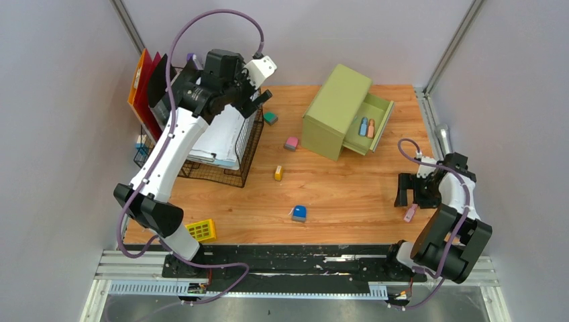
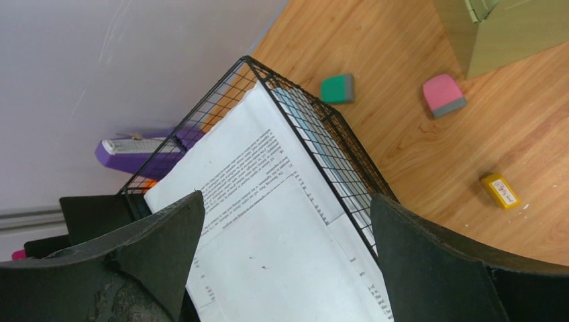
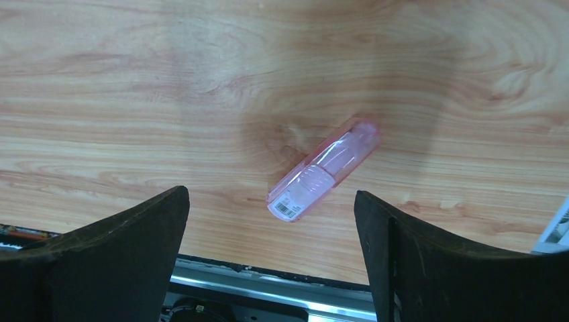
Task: Organize the desk
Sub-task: Pick up the stationery from the corner of the board.
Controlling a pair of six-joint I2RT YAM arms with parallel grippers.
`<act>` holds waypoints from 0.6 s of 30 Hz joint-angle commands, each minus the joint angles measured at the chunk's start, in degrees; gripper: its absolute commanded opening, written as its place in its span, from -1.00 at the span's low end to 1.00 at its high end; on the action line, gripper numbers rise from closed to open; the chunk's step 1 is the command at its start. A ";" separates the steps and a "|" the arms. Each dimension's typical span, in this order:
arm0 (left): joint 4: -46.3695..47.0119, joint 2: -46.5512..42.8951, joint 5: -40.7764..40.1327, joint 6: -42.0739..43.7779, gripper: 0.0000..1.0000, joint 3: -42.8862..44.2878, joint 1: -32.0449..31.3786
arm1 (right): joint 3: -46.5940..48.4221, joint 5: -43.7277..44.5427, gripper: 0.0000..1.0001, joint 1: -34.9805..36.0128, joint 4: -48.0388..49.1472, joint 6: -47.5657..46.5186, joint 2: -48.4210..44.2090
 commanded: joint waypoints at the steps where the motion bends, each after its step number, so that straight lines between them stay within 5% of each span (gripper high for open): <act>1: -0.09 1.06 3.65 1.21 1.00 2.23 0.18 | -3.91 3.64 0.87 1.95 5.17 2.16 -0.76; 12: 0.42 2.17 5.87 0.24 1.00 1.73 0.18 | -8.71 10.32 0.71 4.07 10.97 3.21 0.63; 18: 0.54 1.64 6.29 0.19 1.00 0.84 0.18 | -7.68 11.22 0.33 5.23 14.36 3.57 5.89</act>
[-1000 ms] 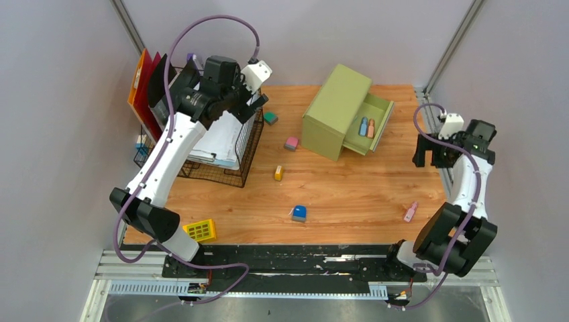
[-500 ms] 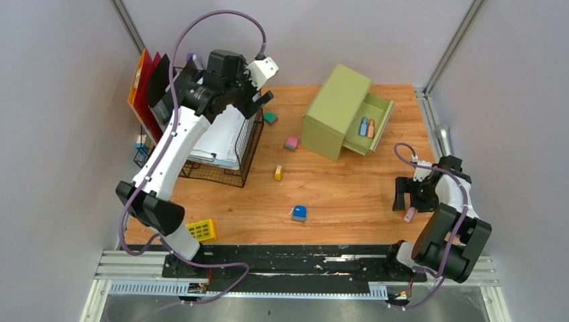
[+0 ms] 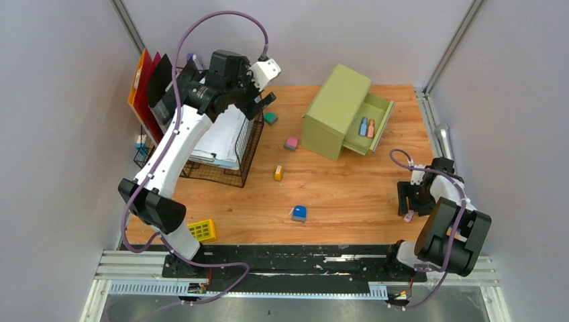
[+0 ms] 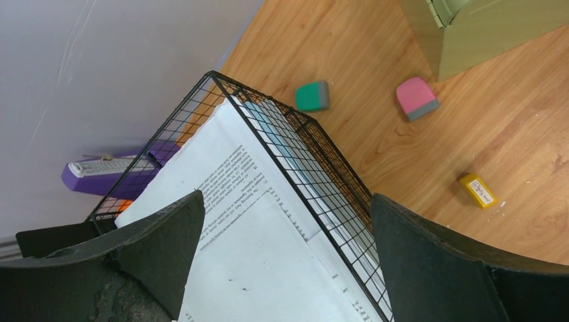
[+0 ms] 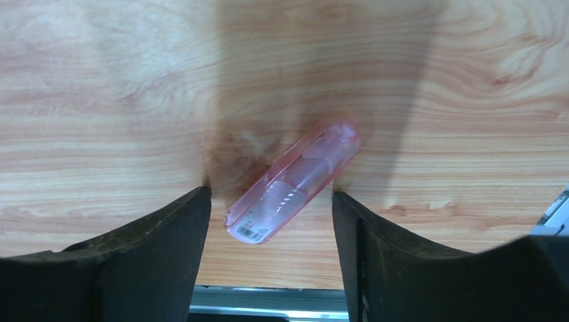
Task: Organize the desk
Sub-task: Pick up the stationery from the corner of the board.
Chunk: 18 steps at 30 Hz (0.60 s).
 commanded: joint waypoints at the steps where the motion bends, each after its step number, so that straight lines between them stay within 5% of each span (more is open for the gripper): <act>1: 0.59 -0.80 1.28 0.01 1.00 0.87 0.18 | 0.87 0.43 0.22 1.22 5.98 0.93 4.97; 9: 0.59 -2.40 4.53 -9.76 1.00 3.51 0.18 | 13.83 -4.49 -0.98 4.88 -0.82 2.77 7.70; 18: 3.93 -6.74 4.97 -16.26 1.00 -0.91 0.18 | 55.38 -9.74 -1.00 14.25 -12.08 10.89 14.55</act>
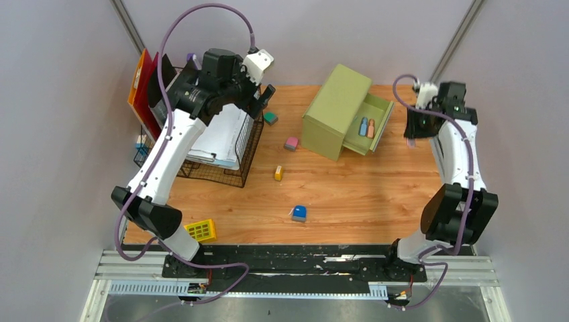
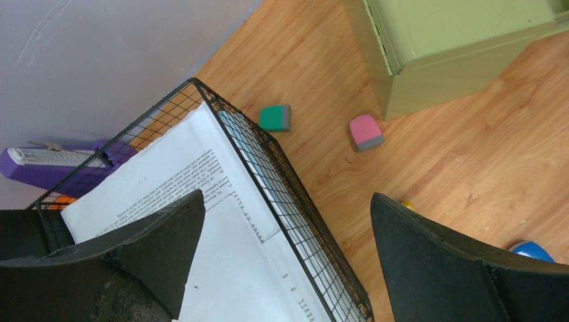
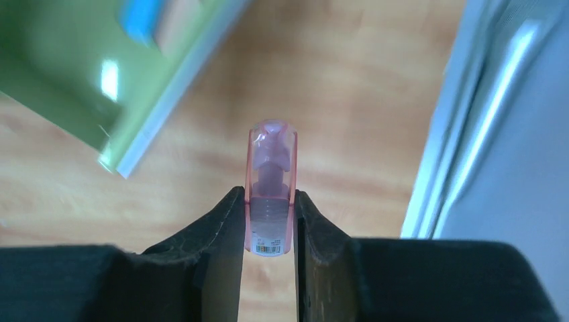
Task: Organize the desk
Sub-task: Pick up the stationery from the corner of the board, then place the stationery in the drawer.
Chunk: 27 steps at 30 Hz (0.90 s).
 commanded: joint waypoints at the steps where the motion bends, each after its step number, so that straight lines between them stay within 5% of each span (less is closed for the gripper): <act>1: 3.50 -5.17 1.42 -4.61 1.00 -2.23 0.18 | 21.14 -5.57 -1.00 5.10 -2.53 7.04 5.26; 10: 5.33 -8.37 0.88 -4.42 1.00 -3.99 0.18 | 45.01 -5.42 -1.00 12.88 1.28 16.62 24.98; 17: 5.69 -9.45 1.63 -4.75 1.00 -5.18 0.22 | 42.72 2.74 -0.82 15.10 7.43 16.26 28.72; 19: 5.88 -9.53 1.72 -4.75 1.00 -5.52 0.19 | 40.13 3.31 -0.42 15.19 9.10 15.95 28.00; 21: 6.00 -9.41 1.84 -4.77 1.00 -5.67 0.18 | 38.11 3.60 0.29 15.21 9.58 15.87 27.49; 27: 6.17 -8.97 2.19 -4.85 1.00 -6.01 0.18 | 31.19 6.20 0.94 14.99 11.78 14.81 21.70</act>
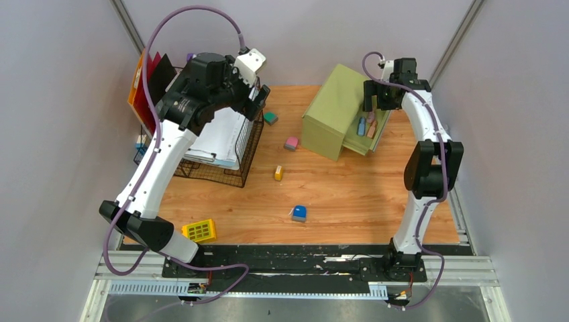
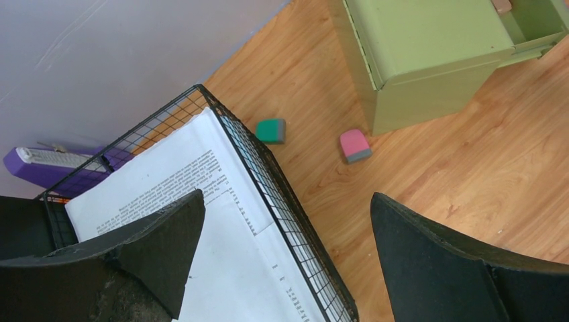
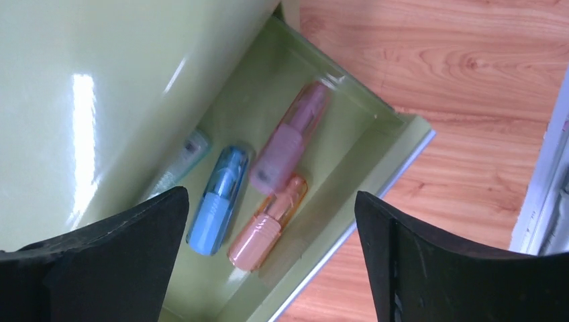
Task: Organize the desk
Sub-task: Place the stationery in the drawer, then close the drawer in the storage box.
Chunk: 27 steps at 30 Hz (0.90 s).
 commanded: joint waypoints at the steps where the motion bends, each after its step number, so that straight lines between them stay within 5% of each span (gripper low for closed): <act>1: 2.07 -1.54 1.02 -1.21 1.00 -0.41 0.18 | -5.91 3.20 0.95 -0.03 6.24 0.02 -9.63; 16: 4.01 -1.08 1.48 -2.03 1.00 -2.59 0.18 | -30.87 2.29 0.80 -10.36 17.30 1.49 -20.08; 27: 5.49 -1.49 1.81 -1.82 1.00 -4.80 0.18 | -24.35 -0.77 0.69 -2.22 19.02 2.01 -10.25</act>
